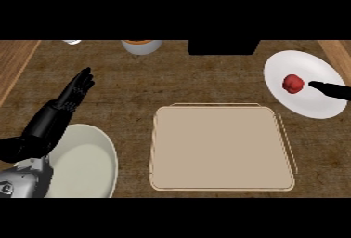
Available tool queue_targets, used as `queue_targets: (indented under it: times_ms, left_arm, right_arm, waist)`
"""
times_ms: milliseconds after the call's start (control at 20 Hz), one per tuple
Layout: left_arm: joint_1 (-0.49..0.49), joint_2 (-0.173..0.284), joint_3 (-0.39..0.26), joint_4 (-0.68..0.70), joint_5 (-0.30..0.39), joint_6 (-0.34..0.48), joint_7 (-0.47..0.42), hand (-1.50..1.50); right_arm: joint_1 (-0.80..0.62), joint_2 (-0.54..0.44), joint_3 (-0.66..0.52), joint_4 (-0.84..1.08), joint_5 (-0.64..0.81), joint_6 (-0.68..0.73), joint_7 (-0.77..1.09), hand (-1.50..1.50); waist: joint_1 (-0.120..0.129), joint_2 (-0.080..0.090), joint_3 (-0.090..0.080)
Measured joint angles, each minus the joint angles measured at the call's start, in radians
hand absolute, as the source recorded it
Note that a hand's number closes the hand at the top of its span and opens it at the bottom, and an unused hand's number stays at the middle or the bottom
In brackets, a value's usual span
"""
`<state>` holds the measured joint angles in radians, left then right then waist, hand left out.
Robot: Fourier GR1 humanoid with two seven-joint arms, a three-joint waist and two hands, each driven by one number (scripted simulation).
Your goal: Pick the bell pepper from the tray and place it in the plate
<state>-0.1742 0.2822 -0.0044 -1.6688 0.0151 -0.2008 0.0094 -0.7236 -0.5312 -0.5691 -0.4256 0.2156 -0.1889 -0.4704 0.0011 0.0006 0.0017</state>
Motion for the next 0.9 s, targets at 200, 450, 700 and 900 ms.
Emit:
queue_targets:
  times_ms: [200,450,700,900]
  left_arm:
    - [0.030,-0.009,0.000,-0.007,-0.014,0.000,-0.018,0.00]
    - [0.008,-0.028,0.000,0.017,-0.036,0.005,-0.016,0.00]
    - [0.000,-0.034,0.010,0.006,-0.041,-0.008,-0.003,0.00]
    - [0.003,-0.039,0.025,0.032,-0.047,-0.023,-0.029,0.00]
  right_arm:
    - [0.082,-0.035,-0.030,-0.071,-0.078,0.132,-0.018,-1.50]
    - [0.200,-0.086,-0.042,-0.152,-0.145,0.265,-0.026,-1.50]
    - [0.311,-0.128,-0.052,-0.254,-0.206,0.346,-0.008,-1.50]
    - [0.376,-0.137,-0.043,-0.298,-0.235,0.390,-0.012,-1.50]
  waist:
    - [-0.008,-0.003,-0.001]
    - [-0.010,-0.003,-0.002]
    - [-0.008,-0.003,-0.002]
    - [-0.005,-0.002,-0.002]
